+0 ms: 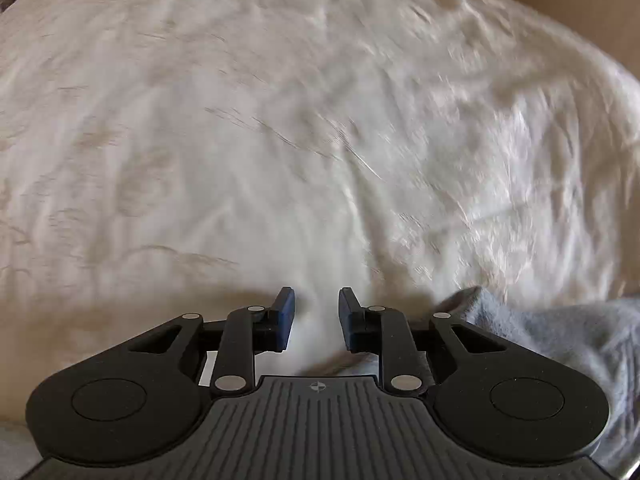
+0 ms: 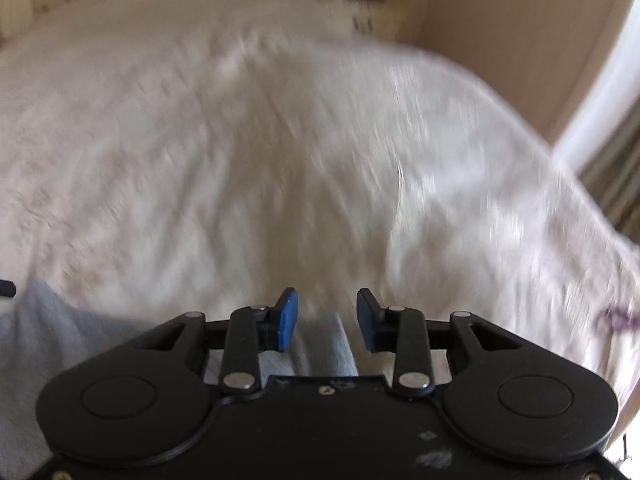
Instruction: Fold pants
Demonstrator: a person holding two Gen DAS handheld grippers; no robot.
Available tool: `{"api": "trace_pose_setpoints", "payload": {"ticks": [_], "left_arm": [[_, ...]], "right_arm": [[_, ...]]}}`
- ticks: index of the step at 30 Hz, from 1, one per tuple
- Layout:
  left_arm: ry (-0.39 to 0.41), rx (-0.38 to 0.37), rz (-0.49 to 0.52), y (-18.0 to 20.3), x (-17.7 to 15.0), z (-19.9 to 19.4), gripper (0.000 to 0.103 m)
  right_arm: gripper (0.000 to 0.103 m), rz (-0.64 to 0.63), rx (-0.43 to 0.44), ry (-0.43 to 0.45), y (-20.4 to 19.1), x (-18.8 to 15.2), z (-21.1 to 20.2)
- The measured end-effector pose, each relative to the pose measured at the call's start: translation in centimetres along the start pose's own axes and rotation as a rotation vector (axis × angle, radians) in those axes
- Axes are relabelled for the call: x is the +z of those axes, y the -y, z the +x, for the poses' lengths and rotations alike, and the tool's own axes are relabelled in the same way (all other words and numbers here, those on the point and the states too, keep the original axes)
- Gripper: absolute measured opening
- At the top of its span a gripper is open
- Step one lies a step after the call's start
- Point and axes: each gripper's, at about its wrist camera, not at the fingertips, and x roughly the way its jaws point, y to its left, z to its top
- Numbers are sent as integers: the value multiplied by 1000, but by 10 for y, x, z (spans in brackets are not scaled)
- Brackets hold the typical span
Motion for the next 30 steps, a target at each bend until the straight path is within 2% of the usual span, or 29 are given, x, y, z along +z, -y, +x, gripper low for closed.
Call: {"api": "trace_pose_setpoints", "payload": {"ticks": [3, 4, 5, 6, 9, 13, 17, 21, 23, 24, 25, 27, 29, 30], "left_arm": [[11, 3, -23, -13, -9, -17, 24], [8, 5, -32, -18, -15, -21, 24], [0, 10, -43, -22, -22, -24, 24], [-11, 17, -54, -28, -31, -29, 24], [-45, 43, -79, -42, -62, -45, 24], [-99, 68, -141, -58, -102, -60, 24], [-117, 103, -198, -73, -141, -81, 24], [-97, 98, -288, -90, -172, -100, 25], [-82, 104, -341, -100, -187, -109, 29], [-74, 108, -366, -106, -193, -113, 35], [-66, 111, -392, -112, -199, -117, 40], [-40, 100, -438, -126, -210, -124, 65], [-16, 83, -477, -140, -219, -131, 76], [-4, 85, -488, -147, -221, -133, 77]], "right_arm": [[34, -54, 130, 31, -27, 4, -12], [26, -67, 196, 15, -40, 2, -11], [7, -80, 248, -7, -51, 1, -9], [2, -96, 300, -38, -64, -2, -4], [2, -186, 424, -104, -113, -13, 12], [3, -304, 524, -172, -171, -20, 36], [3, -398, 509, -190, -208, -20, 68], [0, -365, 460, -195, -216, -4, 98], [1, -345, 451, -177, -220, 4, 96], [4, -340, 450, -159, -221, 6, 91], [12, -325, 458, -139, -219, 8, 83], [16, -285, 497, -118, -216, 8, 63], [16, -267, 539, -109, -216, 0, 43], [16, -268, 555, -107, -218, -5, 33]]}}
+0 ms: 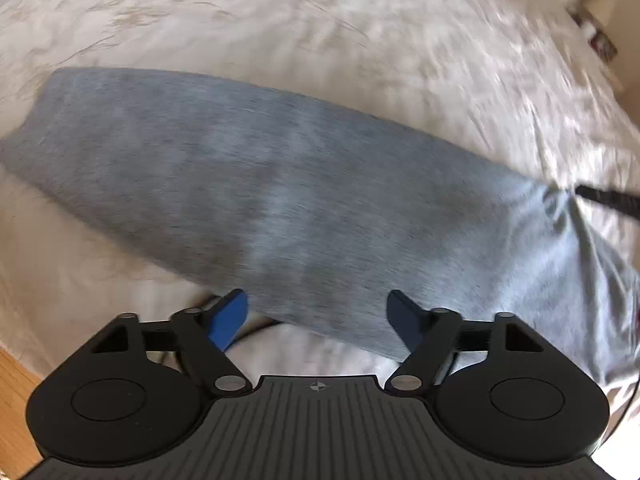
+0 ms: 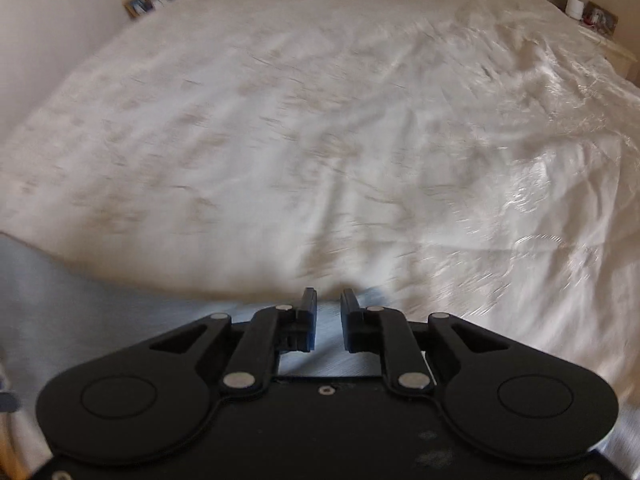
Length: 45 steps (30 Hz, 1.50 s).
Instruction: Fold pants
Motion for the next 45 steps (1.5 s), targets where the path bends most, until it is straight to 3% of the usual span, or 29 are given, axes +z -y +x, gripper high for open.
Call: {"api": "trace_pose_setpoints", "payload": {"ticks": [3, 8, 12, 17, 25, 31, 36, 45], "left_arm": [[22, 30, 4, -20, 5, -2, 80], [43, 17, -4, -64, 20, -4, 86], [49, -7, -37, -103, 28, -4, 88], [66, -41, -122, -157, 37, -5, 89], [78, -68, -143, -221, 55, 9, 89], [65, -48, -92, -251, 70, 20, 89], [66, -50, -54, -266, 76, 20, 89], [27, -42, -2, -268, 79, 29, 90]], "right_arm": [[17, -18, 57, -22, -31, -18, -13], [21, 1, 95, -67, -91, -46, -23], [22, -5, 106, -94, -144, -54, -27], [31, -45, 144, -98, -211, -53, -34], [31, -81, 155, -93, -292, -39, -31], [31, -100, 150, -95, -327, -33, -34], [31, -204, 157, -96, -361, -22, -23], [31, -482, 273, -82, -449, 34, 31]]}}
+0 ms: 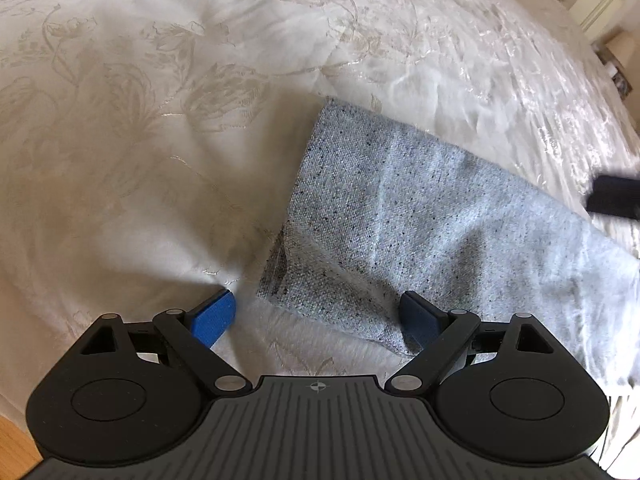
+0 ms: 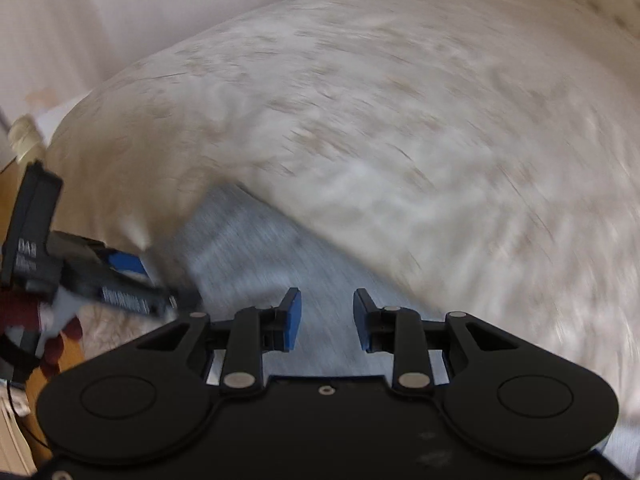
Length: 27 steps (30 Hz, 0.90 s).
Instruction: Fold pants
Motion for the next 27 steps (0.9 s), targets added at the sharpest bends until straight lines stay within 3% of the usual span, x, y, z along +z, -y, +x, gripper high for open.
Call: {"api": "trace_pose_setpoints", "payload": {"ticks": [7, 14, 15, 17, 21, 27], "left_arm": [[11, 6, -7, 3, -3, 3, 97], [31, -16, 43, 3, -8, 2, 100], [35, -21, 43, 3, -8, 1, 100], [41, -27, 42, 2, -9, -2, 100], [53, -39, 36, 1, -10, -7, 100], [43, -47, 6, -1, -6, -9, 100]], "right_arm": [[31, -235, 117, -26, -35, 58, 70], [30, -457, 161, -108, -54, 76, 121], [28, -473, 166, -125, -54, 76, 124], [5, -497, 169, -148, -54, 76, 125], [4, -479, 134, -97, -51, 81, 113], [8, -427, 108, -115, -46, 78, 136]]}}
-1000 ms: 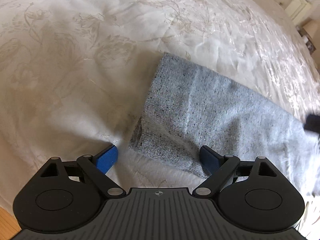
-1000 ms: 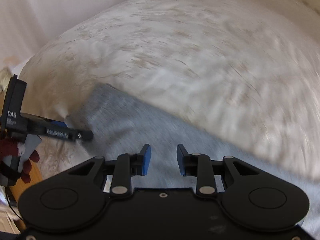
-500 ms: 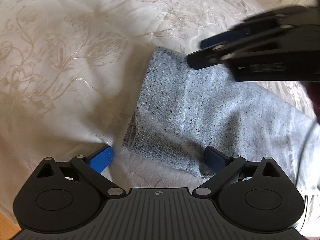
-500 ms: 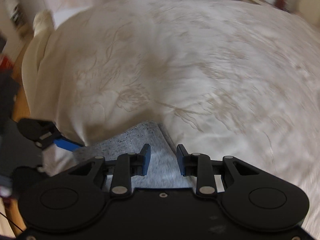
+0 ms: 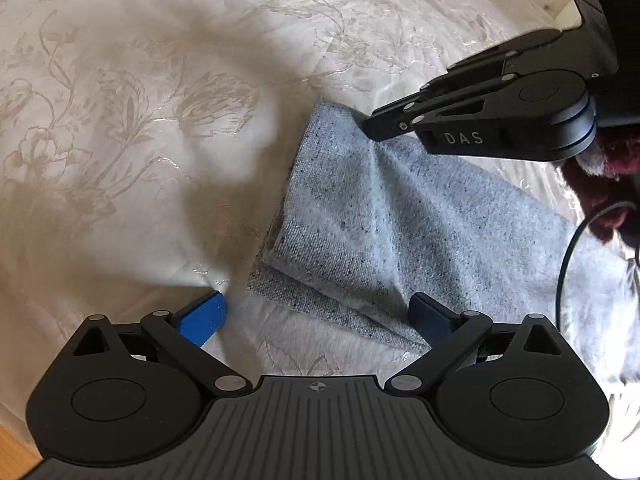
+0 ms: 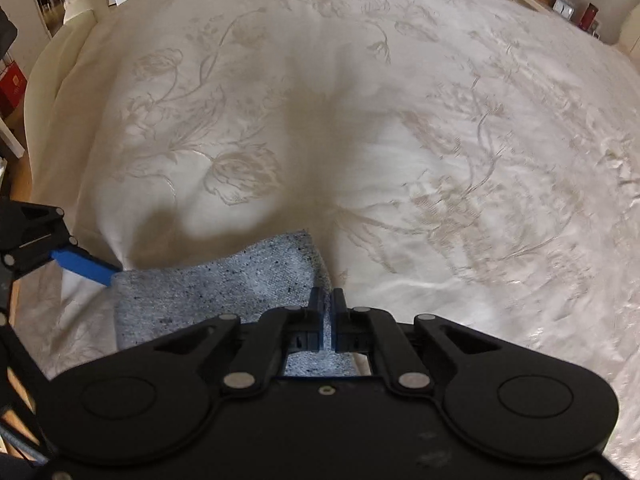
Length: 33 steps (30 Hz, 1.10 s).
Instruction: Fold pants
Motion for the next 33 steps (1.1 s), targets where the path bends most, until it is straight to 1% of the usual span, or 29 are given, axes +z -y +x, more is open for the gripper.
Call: {"api": "trace_pose_setpoints", "payload": {"ticks": [1, 2, 6, 9, 11, 14, 18, 20, 22, 25, 29, 30, 32, 33], "left_arm": [[-2, 0, -6, 0, 1, 0, 100], [-4, -2, -15, 0, 2, 0, 100], [-8, -17, -64, -2, 7, 1, 99], [13, -46, -100, -1, 12, 2, 99], [14, -63, -126, 0, 14, 5, 99], [4, -44, -169, 2, 15, 14, 100], [11, -65, -247, -4, 19, 19, 102], [2, -81, -250, -5, 21, 19, 102], [-7, -107, -238, -4, 23, 19, 102], [-17, -176, -239, -1, 23, 16, 101], [-31, -195, -239, 9, 18, 18, 100], [-29, -184, -231, 12, 17, 19, 98], [-20, -111, -206, 19, 19, 21, 74], [-4, -51, -198, 20, 21, 20, 40]], "right_arm": [[10, 31, -9, 13, 2, -1, -2], [16, 77, -13, 40, 6, -2, -9], [19, 301, -34, 122, 27, -17, -50], [23, 427, -61, 156, 39, -46, -87], [24, 499, -94, 147, 42, -73, -110], [25, 606, -134, 114, 41, -117, -136], [26, 737, -177, 72, 28, -173, -160], [26, 807, -193, 58, 19, -198, -168], [26, 864, -208, 47, 11, -218, -174], [27, 931, -213, 49, 0, -237, -181], [28, 981, -212, 61, -12, -253, -185], [28, 985, -209, 64, -14, -254, -185], [28, 985, -206, 68, -18, -254, -181], [28, 980, -204, 71, -19, -254, -179]]}}
